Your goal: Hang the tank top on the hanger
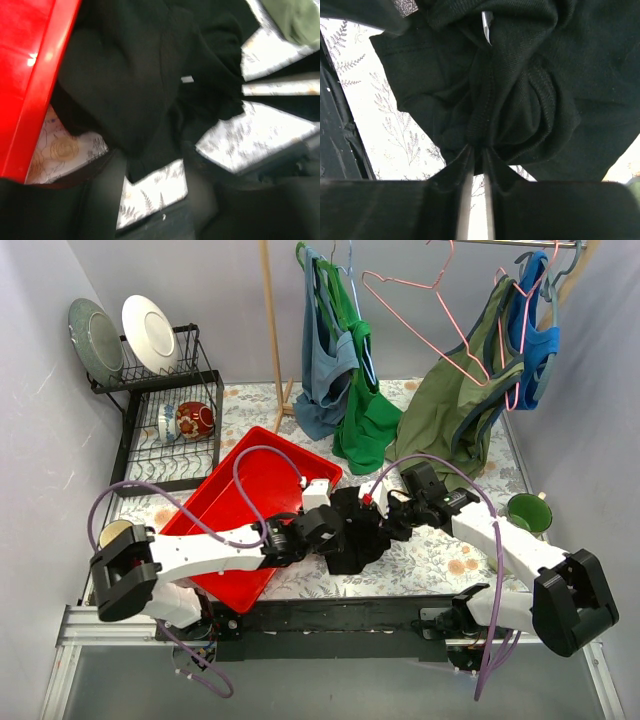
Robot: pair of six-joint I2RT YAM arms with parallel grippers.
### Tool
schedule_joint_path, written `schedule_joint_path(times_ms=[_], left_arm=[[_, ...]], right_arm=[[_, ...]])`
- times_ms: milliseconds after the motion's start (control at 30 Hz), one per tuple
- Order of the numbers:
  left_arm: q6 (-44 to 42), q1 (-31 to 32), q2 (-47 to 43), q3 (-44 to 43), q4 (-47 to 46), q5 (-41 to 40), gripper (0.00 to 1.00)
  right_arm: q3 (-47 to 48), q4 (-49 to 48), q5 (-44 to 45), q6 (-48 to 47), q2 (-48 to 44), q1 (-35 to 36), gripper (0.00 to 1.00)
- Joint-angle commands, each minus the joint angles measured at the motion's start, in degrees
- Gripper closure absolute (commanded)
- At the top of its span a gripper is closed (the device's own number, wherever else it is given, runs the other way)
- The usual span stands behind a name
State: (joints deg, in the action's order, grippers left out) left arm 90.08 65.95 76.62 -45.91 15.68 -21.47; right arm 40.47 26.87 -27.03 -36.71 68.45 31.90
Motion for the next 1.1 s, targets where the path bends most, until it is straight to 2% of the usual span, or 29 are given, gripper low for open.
schedule_joint_path(times_ms=[0,33,67,100,267,467,700,800,900,967,1067], left_arm=[[-0.52,0.58,4.32,-4.97,4.79,-9.99,0.72],[-1.13,0.58,4.76,-5.59,5.06,-9.90,0.86],[-1.57,0.58,4.51,-5.77,5.15,-9.64,0.95],[-2.01,0.58,4.07,-6.12,5.32,-9.55,1.00],[-6.31,0.58,-4.62,-7.70,6.55,-8.50,1.00],[-13.52,0.40,-17.62,-10.86,2.25,-0.24,1.00],[-18.98,0.32,-21.07,-23.95,1.20,8.98,1.00],[-18.89,0.32,-21.07,-28.70,0.49,11.71,1.00],[-17.75,0.32,-21.69,-29.77,0.05,11.29,1.00],[-16.88,0.32,-23.35,-27.58,0.31,9.62,1.00],[-13.90,0.32,-27.39,-21.36,1.72,2.95,1.00]], right_arm=[[1.27,0.01,1.18,0.76,0.29,0.27,0.87],[1.71,1.33,2.14,0.33,0.11,0.18,0.91],[2.15,2.30,2.76,-0.03,-0.41,0.18,0.94],[3.03,3.18,3.55,-0.38,-0.85,0.18,0.99],[6.64,8.98,8.65,-3.72,-6.65,-1.22,0.99],[14.19,14.78,14.71,-7.14,-14.47,-3.07,0.99],[25.87,15.04,25.87,-9.87,-22.91,-3.69,0.99],[32.73,16.63,25.44,-10.31,-22.74,-8.33,0.99],[34.50,16.98,24.65,-11.72,-23.88,-11.24,0.99],[33.89,19.00,23.95,-13.56,-24.76,-11.95,0.99],[29.42,19.62,24.56,-15.23,-26.69,-13.09,0.99]])
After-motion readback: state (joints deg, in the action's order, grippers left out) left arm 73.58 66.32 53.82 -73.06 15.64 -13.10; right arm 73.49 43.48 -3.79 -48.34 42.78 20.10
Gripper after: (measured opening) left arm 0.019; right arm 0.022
